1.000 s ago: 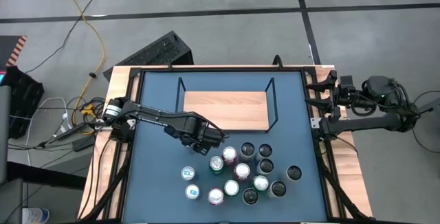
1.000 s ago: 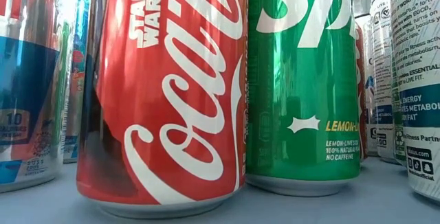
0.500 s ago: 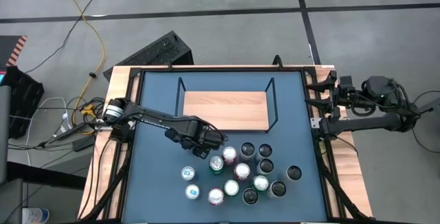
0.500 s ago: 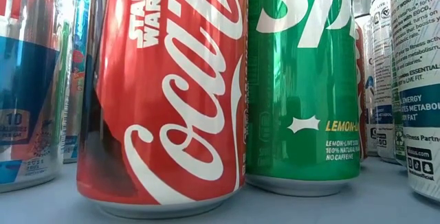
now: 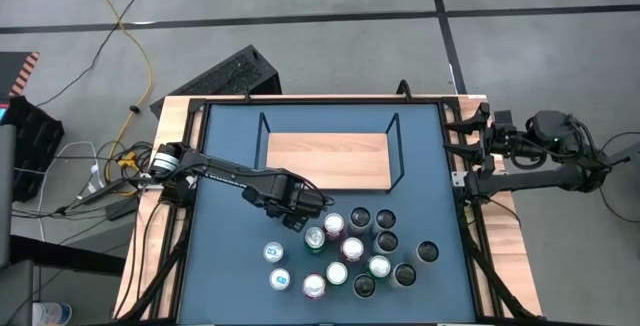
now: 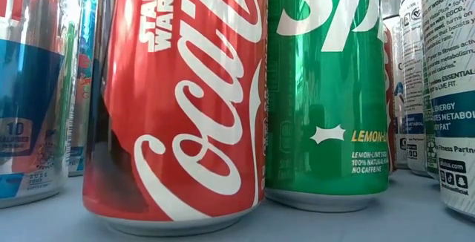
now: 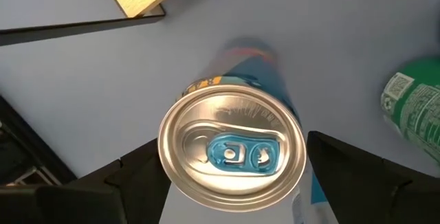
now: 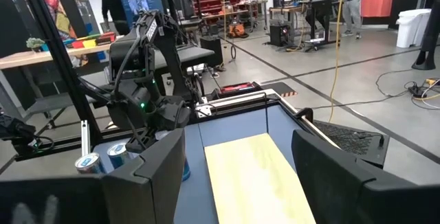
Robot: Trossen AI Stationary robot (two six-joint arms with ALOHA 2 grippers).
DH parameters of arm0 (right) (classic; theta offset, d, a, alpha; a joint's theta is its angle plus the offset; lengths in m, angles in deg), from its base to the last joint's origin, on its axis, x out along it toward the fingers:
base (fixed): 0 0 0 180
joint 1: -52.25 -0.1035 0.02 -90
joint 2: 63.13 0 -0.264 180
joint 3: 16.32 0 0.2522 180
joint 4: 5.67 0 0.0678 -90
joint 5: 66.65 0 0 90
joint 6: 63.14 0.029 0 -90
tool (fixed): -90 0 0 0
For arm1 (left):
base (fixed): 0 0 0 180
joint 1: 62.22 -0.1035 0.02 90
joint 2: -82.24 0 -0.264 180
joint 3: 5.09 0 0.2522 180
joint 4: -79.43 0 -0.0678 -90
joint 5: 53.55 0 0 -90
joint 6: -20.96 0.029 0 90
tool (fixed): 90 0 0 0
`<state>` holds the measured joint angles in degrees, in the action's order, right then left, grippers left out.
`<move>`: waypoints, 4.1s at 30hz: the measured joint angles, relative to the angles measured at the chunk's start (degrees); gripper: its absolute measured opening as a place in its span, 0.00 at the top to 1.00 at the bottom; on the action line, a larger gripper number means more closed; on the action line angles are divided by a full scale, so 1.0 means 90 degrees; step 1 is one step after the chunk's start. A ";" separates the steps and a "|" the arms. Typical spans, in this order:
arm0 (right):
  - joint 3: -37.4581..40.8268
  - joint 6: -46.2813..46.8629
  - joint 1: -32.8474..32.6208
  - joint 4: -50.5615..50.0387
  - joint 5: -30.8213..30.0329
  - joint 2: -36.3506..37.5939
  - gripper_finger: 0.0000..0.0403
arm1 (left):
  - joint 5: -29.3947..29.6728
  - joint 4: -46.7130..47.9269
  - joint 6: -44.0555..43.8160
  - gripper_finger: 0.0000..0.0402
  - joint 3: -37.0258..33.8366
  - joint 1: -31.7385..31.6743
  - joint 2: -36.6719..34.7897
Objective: Place canned beverage on shelf
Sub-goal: Put the top blue soda can on the shelf
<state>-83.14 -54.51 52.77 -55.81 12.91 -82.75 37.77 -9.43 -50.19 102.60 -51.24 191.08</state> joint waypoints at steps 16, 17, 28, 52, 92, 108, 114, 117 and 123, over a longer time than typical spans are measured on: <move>0.0000 0.0000 -0.0002 -0.0001 0.0000 0.0002 0.35 | -0.0175 0.0099 0.0354 0.23 0.0000 -0.0227 0.0000; 0.0000 0.0000 -0.0001 -0.0003 0.0000 0.0001 0.35 | -0.0173 0.0102 0.0354 0.23 0.0000 -0.0235 0.0000; 0.0000 -0.0002 0.0000 -0.0008 0.0000 0.0001 0.35 | -0.0101 0.0129 0.0351 0.23 0.0002 -0.0262 0.0000; 0.0000 0.0034 -0.0002 -0.0304 0.0000 0.0002 0.35 | -0.0157 0.0135 0.0166 0.43 0.0010 -0.0294 -0.0007; 0.0000 0.0161 -0.0002 -0.0365 -0.0029 0.0002 0.35 | 0.0321 0.1320 0.9856 0.40 0.2805 -0.2099 -0.0002; 0.0000 0.0398 -0.0001 -0.0365 -0.0698 0.0001 0.35 | 0.0897 0.0909 1.2857 0.40 0.2775 -0.3304 -0.0002; 0.0000 0.0396 -0.0002 -0.0365 -0.0726 0.0001 0.35 | 0.1386 0.0775 1.3846 0.40 0.2424 -0.3244 0.0000; 0.0000 0.0396 -0.0002 -0.0365 -0.0726 0.0000 0.35 | 0.1376 0.0706 1.4115 0.40 0.2318 -0.3211 0.0000; 0.0000 0.0396 0.0000 -0.0363 -0.0726 0.0002 0.35 | 0.1361 0.0389 1.4071 0.40 0.2322 -0.3439 0.0002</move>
<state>-83.14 -50.95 52.77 -59.07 6.38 -82.73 50.02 -5.93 76.45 123.50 -82.18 191.10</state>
